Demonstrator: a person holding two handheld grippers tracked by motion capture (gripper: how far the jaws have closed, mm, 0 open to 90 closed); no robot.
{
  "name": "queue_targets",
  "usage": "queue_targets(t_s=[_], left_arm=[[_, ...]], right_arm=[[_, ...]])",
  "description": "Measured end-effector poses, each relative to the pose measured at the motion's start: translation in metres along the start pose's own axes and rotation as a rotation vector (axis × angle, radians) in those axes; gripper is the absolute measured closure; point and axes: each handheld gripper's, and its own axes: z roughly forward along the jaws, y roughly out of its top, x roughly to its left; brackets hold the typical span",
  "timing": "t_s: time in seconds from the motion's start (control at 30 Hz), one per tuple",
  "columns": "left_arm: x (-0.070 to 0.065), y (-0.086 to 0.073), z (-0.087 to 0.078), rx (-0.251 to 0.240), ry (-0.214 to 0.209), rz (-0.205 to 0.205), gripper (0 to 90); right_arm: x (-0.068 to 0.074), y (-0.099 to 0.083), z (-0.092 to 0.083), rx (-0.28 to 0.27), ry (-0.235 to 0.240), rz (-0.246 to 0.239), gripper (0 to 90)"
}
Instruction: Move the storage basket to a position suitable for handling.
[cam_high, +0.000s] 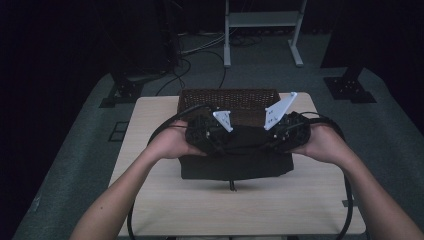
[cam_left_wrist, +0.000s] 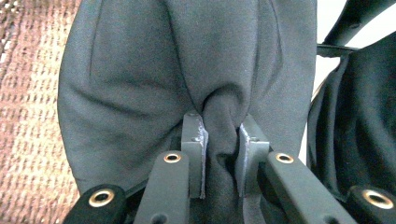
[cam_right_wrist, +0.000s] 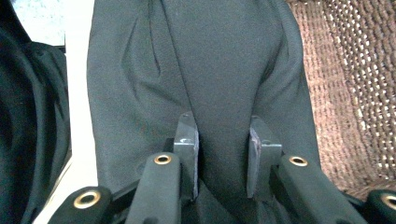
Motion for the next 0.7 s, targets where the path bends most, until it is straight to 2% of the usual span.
queue_targets(t_s=[0.3, 0.7], left_arm=[[0.012, 0.012, -0.02, 0.011, 0.028, 0.002, 76.3], [0.022, 0.023, -0.031, 0.009, 0.032, 0.011, 76.3]], right_arm=[[-0.017, 0.009, -0.013, -0.027, -0.002, 0.01, 69.3], [-0.03, 0.014, -0.027, -0.027, -0.004, 0.012, 69.3]])
